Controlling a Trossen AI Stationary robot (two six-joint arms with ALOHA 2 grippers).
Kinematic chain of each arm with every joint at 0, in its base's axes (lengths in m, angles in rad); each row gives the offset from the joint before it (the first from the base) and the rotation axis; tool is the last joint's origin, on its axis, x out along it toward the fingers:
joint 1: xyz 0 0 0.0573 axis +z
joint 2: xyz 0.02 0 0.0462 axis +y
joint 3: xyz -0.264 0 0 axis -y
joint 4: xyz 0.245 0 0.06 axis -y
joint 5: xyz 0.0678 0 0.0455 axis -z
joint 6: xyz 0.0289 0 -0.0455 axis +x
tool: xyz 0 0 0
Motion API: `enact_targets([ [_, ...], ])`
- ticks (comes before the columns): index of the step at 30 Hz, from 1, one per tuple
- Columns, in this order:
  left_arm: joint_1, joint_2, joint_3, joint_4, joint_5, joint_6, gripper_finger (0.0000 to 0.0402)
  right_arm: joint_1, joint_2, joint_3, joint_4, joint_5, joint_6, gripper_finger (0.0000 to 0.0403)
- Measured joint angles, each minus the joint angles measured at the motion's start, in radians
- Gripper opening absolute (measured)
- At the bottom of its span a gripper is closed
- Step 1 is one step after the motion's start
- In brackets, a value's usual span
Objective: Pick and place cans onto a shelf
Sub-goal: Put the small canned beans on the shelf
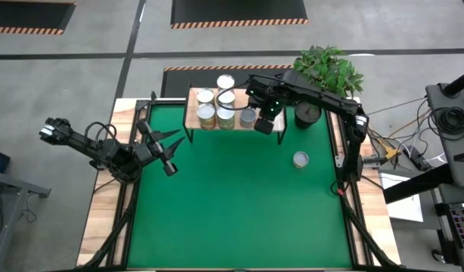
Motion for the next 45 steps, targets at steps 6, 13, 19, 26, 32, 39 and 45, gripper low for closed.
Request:
enact_targets([
  [6,0.0,0.0,0.0,0.0,0.0,0.0,0.0091,0.042,-0.027,0.035,-0.033,0.0,0.013,0.0009],
  [13,0.0,0.0,0.0,0.0,0.005,0.0,0.0091,0.197,-0.138,-0.038,-0.006,-0.008,0.124,0.0009],
  [19,0.0,0.0,0.0,0.0,0.006,-0.013,0.0091,0.364,-0.271,-0.263,0.171,-0.008,0.266,0.0009],
  [26,0.0,0.0,0.0,0.003,0.008,-0.028,0.0091,0.48,-0.425,-0.612,0.228,-0.009,0.539,0.0009],
  [32,0.0,0.0,0.0,0.005,0.01,-0.038,0.0091,0.498,-0.577,-0.91,0.228,-0.029,0.772,0.0009],
  [39,0.0,0.0,0.0,0.014,0.01,-0.039,0.0091,0.47,-0.709,-1.201,0.306,-0.009,0.915,0.0009],
  [45,0.0,0.0,0.0,0.021,0.01,-0.033,0.0091,0.414,-0.736,-1.274,0.383,-0.005,0.941,0.0041],
])
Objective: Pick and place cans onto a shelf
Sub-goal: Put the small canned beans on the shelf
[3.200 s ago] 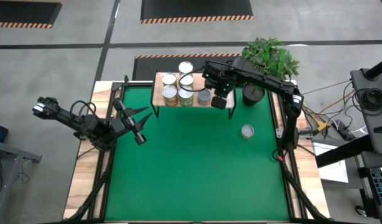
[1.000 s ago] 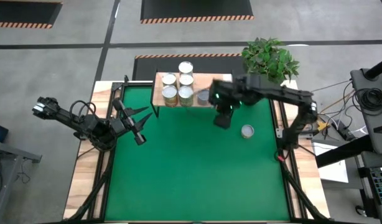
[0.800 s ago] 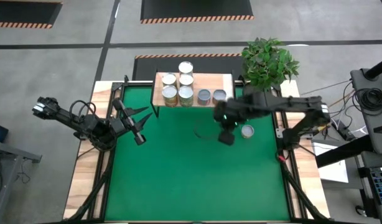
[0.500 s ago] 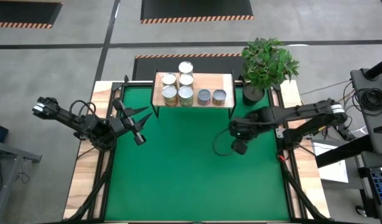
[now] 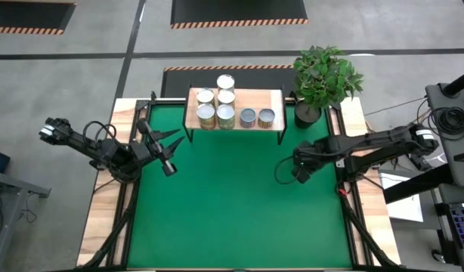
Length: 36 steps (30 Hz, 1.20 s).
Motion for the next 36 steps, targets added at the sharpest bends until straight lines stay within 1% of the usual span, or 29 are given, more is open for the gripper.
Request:
enact_targets([
  [4,0.0,0.0,0.0,0.001,0.0,0.007,0.0091,-0.035,0.013,0.001,0.023,0.021,-0.011,0.01],
  [10,0.0,0.0,0.0,0.001,0.0,0.017,0.0091,-0.065,0.044,0.002,0.025,0.043,-0.021,0.0215],
  [14,0.0,0.0,0.0,0.001,0.0,0.017,0.0091,-0.071,0.064,-0.001,0.038,0.078,-0.046,0.0285],
  [17,0.0,0.0,0.0,0.002,0.0,0.017,0.0091,-0.071,0.08,-0.001,0.049,0.1,-0.055,0.0324],
  [20,0.0,0.0,0.0,0.002,0.0,0.017,0.0091,-0.071,0.099,-0.001,0.051,0.104,-0.065,0.0354],
  [23,0.0,0.0,0.0,0.002,0.0,0.017,0.0091,-0.071,0.119,-0.001,0.06,0.104,-0.069,0.0366],
  [26,0.0,0.0,0.0,0.002,0.0,0.017,0.0091,-0.071,0.134,-0.001,0.064,0.106,-0.089,0.0368],
  [28,0.0,0.0,0.0,0.002,0.0,0.017,0.0091,-0.076,0.135,0.018,0.027,0.101,-0.089,0.0368],
  [31,0.0,0.0,0.0,0.002,0.0,0.017,0.0091,-0.075,0.125,0.097,-0.023,0.025,-0.095,0.0366],
  [33,0.0,0.0,0.0,0.002,0.0,0.017,0.0091,-0.053,0.116,0.164,-0.007,-0.015,-0.128,0.0355],
  [35,0.0,0.0,0.0,0.005,0.0,0.027,0.0091,-0.03,0.115,0.245,0.038,-0.008,-0.174,0.0336],
  [36,0.0,0.0,0.0,0.008,0.0,0.034,0.0091,-0.023,0.115,0.288,0.056,0.018,-0.204,0.0325],
])
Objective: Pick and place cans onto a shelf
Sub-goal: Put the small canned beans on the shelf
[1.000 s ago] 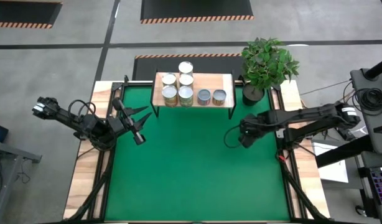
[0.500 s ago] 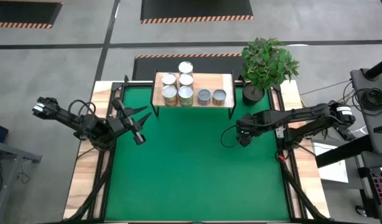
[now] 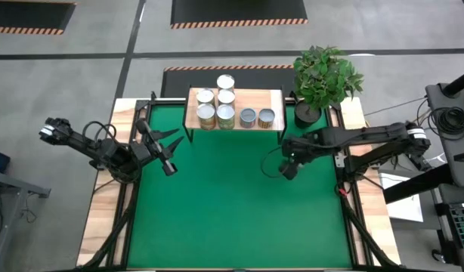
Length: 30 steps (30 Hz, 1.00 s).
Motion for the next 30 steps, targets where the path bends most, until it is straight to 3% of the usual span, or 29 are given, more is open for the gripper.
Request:
enact_targets([
  [4,0.0,0.0,0.0,0.003,0.0,0.006,0.0091,0.002,0.031,0.169,0.059,0.134,-0.127,0.0259],
  [9,0.0,0.0,0.0,0.009,0.0,0.007,0.0091,-0.035,0.136,0.364,0.048,0.279,-0.316,0.0138],
  [13,0.0,0.0,0.0,0.009,0.0,0.015,0.0091,-0.084,0.246,0.518,-0.076,0.299,-0.445,0.0032],
  [19,0.0,0.0,0.0,0.008,0.0,0.015,0.0091,-0.172,0.399,0.656,-0.362,0.303,-0.501,0.0011],
  [30,0.0,0.0,0.0,0.008,0.0,0.015,0.0091,-0.286,0.49,0.657,-0.317,0.32,-0.586,0.0009],
])
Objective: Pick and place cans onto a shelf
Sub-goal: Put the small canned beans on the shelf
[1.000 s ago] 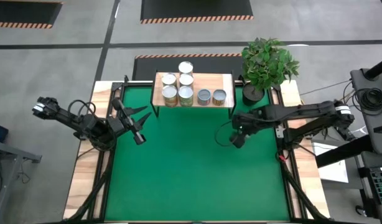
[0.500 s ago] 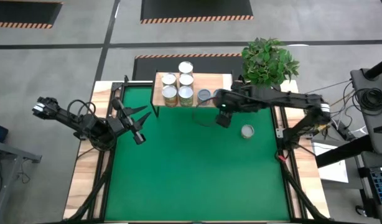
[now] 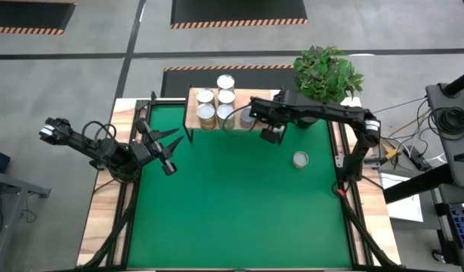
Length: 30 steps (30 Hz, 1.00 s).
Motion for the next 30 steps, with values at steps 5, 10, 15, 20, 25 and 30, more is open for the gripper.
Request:
enact_targets([
  [5,0.0,0.0,0.0,0.0,0.0,0.0,0.0091,-0.023,-0.01,0.002,0.008,0.06,0.022,0.0009],
  [10,0.0,0.0,0.0,0.0,0.0,0.0,0.0091,-0.014,-0.045,0.003,0.008,-0.016,0.03,0.0009],
  [15,0.0,0.0,0.0,0.0,0.0,0.0,0.0091,-0.014,-0.051,0.003,0.018,-0.19,0.023,0.0009],
  [20,0.0,0.0,0.0,0.0,0.0,0.0,0.0091,-0.02,-0.031,-0.003,0.08,-0.158,-0.008,0.0009],
  [25,0.0,0.0,0.0,0.0,0.0,0.0,0.0091,-0.032,-0.027,-0.001,0.124,0.022,0.035,0.0009],
  [30,0.0,0.0,0.0,0.0,0.0,0.0,0.0091,-0.033,-0.039,0.0,0.116,0.008,0.051,0.0009],
])
